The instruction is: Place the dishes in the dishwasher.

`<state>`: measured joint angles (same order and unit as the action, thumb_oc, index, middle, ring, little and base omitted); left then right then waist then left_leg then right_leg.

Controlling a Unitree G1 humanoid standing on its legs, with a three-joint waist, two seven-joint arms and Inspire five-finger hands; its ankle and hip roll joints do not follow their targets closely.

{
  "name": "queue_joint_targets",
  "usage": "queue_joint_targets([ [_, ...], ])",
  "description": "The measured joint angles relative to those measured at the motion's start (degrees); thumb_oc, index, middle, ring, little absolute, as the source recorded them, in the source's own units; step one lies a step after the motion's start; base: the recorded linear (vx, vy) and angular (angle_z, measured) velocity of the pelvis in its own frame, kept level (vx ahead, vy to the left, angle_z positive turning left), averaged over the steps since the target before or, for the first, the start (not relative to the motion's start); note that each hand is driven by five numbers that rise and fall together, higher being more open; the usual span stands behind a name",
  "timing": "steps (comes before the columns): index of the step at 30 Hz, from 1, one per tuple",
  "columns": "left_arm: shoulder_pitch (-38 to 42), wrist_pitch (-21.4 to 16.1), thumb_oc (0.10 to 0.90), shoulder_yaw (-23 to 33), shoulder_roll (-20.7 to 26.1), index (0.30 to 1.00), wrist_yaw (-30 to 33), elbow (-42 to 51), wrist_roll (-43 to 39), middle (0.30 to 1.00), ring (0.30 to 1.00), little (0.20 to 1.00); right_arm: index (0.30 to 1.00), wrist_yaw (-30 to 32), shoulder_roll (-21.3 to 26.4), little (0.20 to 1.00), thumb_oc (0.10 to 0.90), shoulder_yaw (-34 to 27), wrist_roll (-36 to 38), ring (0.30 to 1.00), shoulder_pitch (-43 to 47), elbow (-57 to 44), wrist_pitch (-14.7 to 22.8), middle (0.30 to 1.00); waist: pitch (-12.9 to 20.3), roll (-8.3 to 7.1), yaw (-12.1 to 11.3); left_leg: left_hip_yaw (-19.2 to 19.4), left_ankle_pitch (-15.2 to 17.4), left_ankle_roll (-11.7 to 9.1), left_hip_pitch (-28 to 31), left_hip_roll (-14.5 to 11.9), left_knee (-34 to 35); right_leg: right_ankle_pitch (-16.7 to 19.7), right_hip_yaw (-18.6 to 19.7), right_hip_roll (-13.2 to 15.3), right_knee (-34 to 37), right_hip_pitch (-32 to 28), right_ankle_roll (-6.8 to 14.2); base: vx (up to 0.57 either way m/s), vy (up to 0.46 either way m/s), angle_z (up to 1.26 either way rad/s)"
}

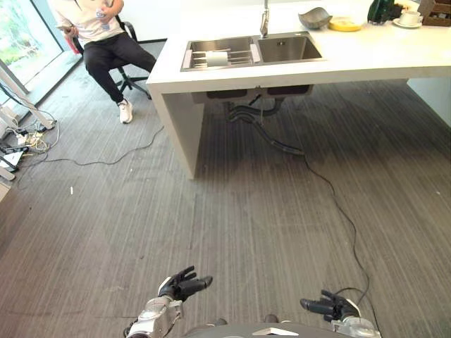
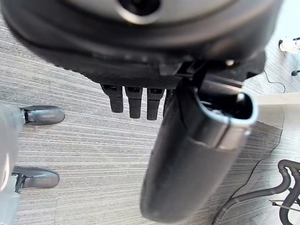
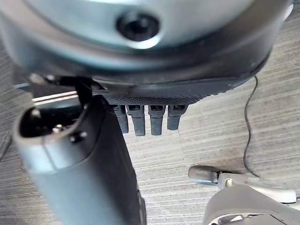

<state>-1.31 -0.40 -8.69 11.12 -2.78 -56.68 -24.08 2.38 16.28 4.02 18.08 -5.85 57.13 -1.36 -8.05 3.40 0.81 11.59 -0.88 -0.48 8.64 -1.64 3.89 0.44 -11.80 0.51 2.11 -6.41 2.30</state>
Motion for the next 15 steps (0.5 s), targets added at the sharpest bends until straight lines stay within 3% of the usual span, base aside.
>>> queue_joint_targets([
  [7,0.58,0.45,0.8,-0.05,0.0,0.9,-0.44,-6.61,4.61,0.9,0.9,0.9,0.9,-0.57,0.12,0.9,0.8,1.25,-1.65,0.9,0.67,1.64,0.28,0.9,-0.44,-0.76,0.12,0.08,0.03,-0.04,1.21,0.22,1.19,0.95,0.16,-0.26,3.04,-1.81,0.83,0.0,0.0,0.0],
  [15,0.55,-0.01,0.8,-1.23,0.02,0.9,-0.2,-12.45,12.05,0.9,0.9,0.9,0.9,-1.01,-0.42,0.9,0.8,2.15,-2.53,0.9,0.64,8.21,0.52,0.9,-0.36,-0.51,-0.03,0.18,0.11,-0.16,1.16,0.23,1.19,1.16,0.42,-0.29,3.2,-1.73,0.66,0.0,0.001,0.0],
])
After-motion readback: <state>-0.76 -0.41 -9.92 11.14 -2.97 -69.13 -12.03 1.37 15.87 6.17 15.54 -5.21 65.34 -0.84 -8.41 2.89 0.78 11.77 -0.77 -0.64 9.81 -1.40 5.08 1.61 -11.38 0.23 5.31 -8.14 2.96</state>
